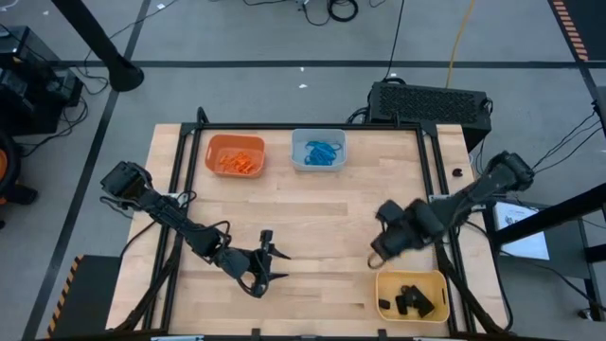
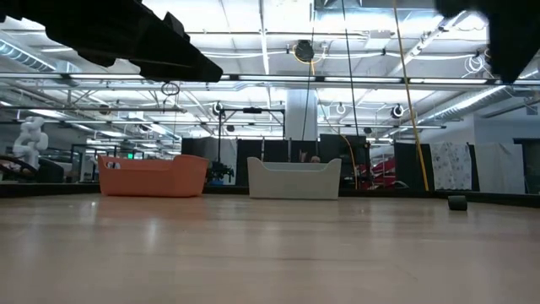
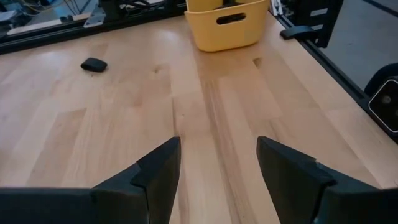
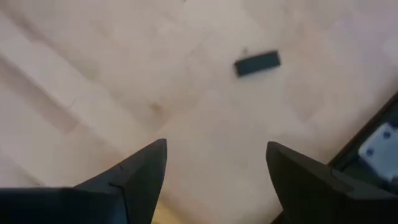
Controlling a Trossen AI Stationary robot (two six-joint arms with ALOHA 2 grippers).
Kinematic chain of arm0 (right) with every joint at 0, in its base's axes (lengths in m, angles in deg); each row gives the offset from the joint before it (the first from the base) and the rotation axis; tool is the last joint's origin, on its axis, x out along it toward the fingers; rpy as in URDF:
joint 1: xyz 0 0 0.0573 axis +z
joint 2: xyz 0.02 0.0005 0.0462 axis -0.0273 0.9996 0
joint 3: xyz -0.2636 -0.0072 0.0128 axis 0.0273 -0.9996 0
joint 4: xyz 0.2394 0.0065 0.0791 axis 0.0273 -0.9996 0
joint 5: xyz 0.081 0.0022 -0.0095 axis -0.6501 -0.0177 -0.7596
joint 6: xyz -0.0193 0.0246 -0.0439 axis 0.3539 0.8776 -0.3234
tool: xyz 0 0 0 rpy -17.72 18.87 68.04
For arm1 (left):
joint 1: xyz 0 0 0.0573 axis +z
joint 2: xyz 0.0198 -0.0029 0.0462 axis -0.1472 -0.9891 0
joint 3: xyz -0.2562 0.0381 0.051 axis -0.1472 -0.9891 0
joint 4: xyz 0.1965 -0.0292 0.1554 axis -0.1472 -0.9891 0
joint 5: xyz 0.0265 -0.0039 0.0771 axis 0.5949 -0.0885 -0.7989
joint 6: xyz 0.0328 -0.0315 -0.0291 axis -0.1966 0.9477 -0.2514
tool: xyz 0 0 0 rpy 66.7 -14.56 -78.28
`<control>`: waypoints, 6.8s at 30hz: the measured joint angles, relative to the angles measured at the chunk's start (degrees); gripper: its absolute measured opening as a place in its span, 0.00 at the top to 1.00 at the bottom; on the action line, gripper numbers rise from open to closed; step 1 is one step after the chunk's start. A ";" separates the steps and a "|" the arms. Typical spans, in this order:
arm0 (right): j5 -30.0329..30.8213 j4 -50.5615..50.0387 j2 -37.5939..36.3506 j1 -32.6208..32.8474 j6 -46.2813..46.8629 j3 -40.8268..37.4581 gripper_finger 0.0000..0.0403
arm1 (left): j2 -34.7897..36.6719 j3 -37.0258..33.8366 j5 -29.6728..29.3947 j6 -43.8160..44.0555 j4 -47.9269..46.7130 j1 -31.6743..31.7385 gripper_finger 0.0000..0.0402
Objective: Sort rubber bands into baskets
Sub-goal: Put the black rubberband into the yellow bin, then return to Home Position
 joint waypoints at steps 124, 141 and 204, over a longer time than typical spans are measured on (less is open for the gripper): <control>-24.85 43.92 -6.76 25.66 21.03 -28.78 0.72 | 34.99 0.48 -4.01 8.82 -35.42 4.20 0.46; -6.16 45.65 -17.82 18.03 -10.09 -28.80 0.35 | 33.66 0.02 -9.59 26.91 -33.93 5.10 0.46; 3.21 71.39 -77.21 -10.33 -69.90 -66.09 1.00 | 77.42 -40.46 -0.48 13.49 -13.79 28.99 0.46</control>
